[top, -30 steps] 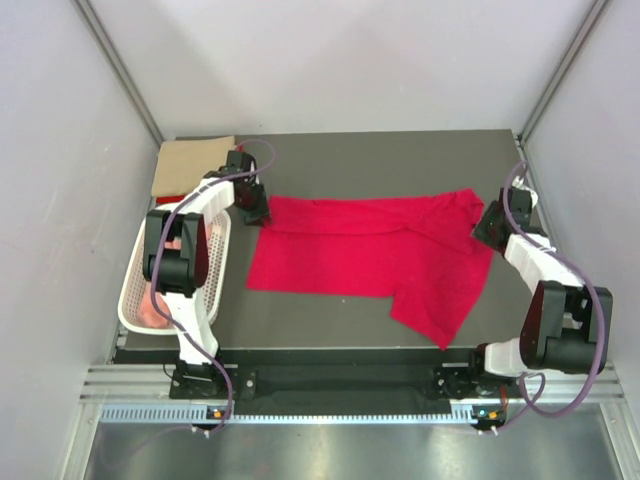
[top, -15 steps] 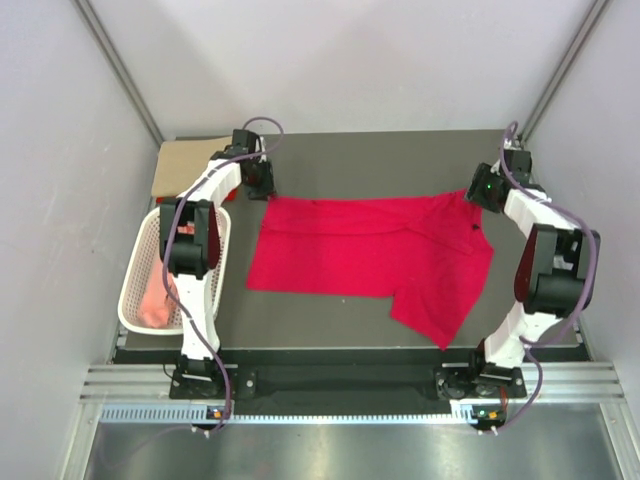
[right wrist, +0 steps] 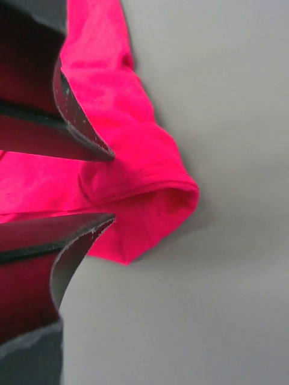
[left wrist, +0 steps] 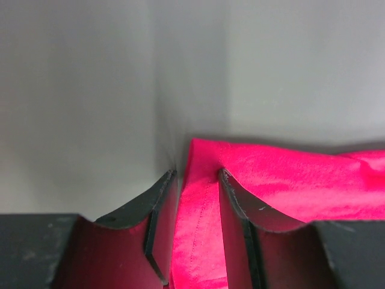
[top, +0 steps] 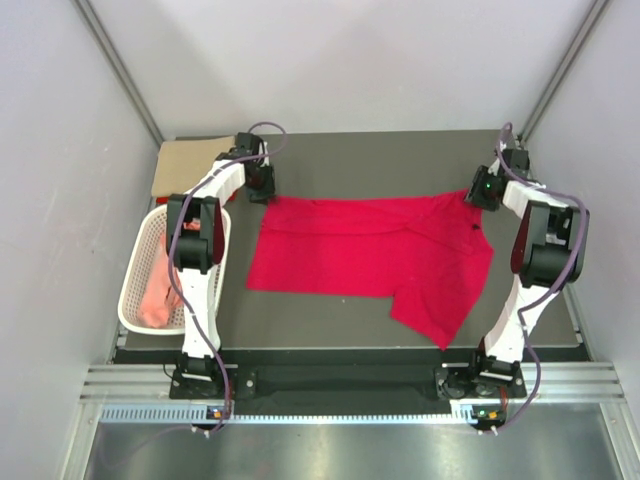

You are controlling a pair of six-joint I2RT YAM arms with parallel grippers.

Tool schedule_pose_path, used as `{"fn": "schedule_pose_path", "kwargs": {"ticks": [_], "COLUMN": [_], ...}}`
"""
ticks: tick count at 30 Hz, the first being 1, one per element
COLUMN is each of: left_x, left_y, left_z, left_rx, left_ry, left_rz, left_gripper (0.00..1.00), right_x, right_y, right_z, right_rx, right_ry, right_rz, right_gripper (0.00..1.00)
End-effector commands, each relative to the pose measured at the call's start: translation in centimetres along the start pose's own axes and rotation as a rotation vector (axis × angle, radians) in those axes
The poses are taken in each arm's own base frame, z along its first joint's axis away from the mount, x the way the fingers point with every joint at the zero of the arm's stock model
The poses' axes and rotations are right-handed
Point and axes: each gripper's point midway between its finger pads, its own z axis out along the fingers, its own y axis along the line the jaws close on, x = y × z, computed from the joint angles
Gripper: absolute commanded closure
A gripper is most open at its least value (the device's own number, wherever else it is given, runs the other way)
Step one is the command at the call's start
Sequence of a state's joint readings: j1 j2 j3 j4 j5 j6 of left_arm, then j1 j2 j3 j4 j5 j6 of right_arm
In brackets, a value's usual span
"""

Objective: Fold and stack the t-shirts

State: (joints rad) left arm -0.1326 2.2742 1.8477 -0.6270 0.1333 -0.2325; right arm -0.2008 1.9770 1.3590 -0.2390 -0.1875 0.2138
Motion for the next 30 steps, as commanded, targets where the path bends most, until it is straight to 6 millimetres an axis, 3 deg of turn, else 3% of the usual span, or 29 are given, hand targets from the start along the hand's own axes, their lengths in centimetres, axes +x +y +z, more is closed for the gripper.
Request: {"fn": "schedule_pose_path", "kwargs": {"ticks": [1,5,8,9,21,26,30], "left_x": [-2.1,-2.6,-3.3,-3.3,-4.1,-4.9,-5.4], "left_y": [-0.6,-1.5,-1.4,-1.1,2.3,0.0,-1.8], "left_z": [0.2,0.3,0.3,0.6,1.0,0.2,-1.8], "left_rx": [0.021,0.07,0.056,0.04,-0.159,-0.051,0.032], "left_ry": [-0.066,-0.086,-0.109,-0.112,-0.165,-0.18,-0.192], "left_rz": [0.031,0.028,0.015,0.009,-0.12,-0.149,-0.142], "left_gripper": [0.61,0.63,0.85,1.0,1.0,1.0,0.78], "right_x": [-3.3,-3.6,-4.0,-4.0,-5.0,-4.9,-4.4], "right_y": [0.7,0.1,-0.7,-1.0,-2.8,-2.3,-2.6], "right_z": [0.2,0.7,0.8,0.8,0.6,-0.1,-2.1], "right_rx": [-0.064,-0.06,-0.039,-0.023,0.032,0.016,0.075], "right_ry": [-0.088,-0.094,-0.111,-0.111,-0.199,-0.192,-0.138], "right_rz": [-0.025,-0.006,0.009,0.014,0.106,0.129,0.137], "right_gripper": [0.62,0.81,0.95,0.98,1.0,1.0,0.81]}}
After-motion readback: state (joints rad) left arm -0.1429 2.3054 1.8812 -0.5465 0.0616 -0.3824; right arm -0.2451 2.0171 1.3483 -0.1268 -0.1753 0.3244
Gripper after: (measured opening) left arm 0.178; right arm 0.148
